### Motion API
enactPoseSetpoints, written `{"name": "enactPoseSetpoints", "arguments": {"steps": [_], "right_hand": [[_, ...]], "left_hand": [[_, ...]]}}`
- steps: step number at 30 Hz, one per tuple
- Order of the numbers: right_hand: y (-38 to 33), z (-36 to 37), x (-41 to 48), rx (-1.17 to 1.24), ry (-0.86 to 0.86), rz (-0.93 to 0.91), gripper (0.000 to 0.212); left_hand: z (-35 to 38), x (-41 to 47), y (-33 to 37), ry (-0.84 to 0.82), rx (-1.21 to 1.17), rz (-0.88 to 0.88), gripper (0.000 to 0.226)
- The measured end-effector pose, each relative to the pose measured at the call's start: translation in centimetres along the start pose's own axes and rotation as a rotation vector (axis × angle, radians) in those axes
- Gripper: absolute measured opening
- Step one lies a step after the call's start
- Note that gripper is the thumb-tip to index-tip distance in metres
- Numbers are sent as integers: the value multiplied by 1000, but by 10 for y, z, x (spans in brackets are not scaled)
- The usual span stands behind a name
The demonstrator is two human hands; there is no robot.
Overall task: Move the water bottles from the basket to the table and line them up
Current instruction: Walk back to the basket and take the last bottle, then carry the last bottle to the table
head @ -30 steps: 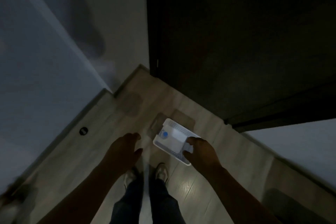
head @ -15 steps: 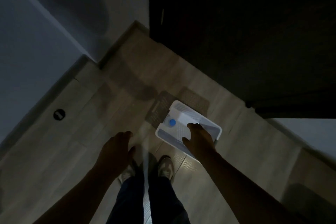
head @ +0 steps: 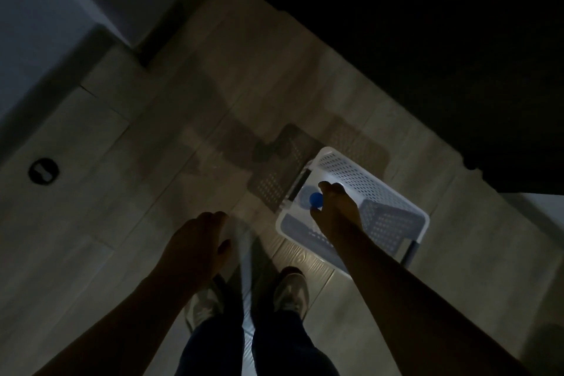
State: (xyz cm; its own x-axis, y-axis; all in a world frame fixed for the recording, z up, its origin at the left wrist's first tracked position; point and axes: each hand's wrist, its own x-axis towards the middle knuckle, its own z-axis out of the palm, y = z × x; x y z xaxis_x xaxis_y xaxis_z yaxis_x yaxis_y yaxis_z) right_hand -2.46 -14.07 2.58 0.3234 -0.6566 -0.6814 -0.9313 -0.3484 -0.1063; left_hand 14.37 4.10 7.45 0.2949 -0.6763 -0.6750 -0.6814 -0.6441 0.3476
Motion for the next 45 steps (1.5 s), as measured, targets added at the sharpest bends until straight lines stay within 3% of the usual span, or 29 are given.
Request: {"name": "enactPoseSetpoints", "arguments": {"steps": [6, 12, 19, 26, 36, 45], "right_hand": [[-3, 12, 19, -18, 22, -9, 46], [-1, -12, -6, 50, 57, 4, 44], [-6, -105, -102, 9, 128, -54, 42], [-26, -230, -228, 213, 175, -94, 35], [-65, -365, -397, 208, 241, -622, 38], [-145, -419, -519, -13, 41, -1125, 30]], "left_hand": [[9, 15, -12, -43, -10, 14, 54], [-20, 4, 4, -49, -73, 12, 44], [-89, -74, 46, -11, -119, -5, 44], [-183, -190, 93, 125, -301, -111, 45], [-266, -371, 155, 384, -453, -305, 39], [-273, -534, 173, 676, -546, -482, 38]]}}
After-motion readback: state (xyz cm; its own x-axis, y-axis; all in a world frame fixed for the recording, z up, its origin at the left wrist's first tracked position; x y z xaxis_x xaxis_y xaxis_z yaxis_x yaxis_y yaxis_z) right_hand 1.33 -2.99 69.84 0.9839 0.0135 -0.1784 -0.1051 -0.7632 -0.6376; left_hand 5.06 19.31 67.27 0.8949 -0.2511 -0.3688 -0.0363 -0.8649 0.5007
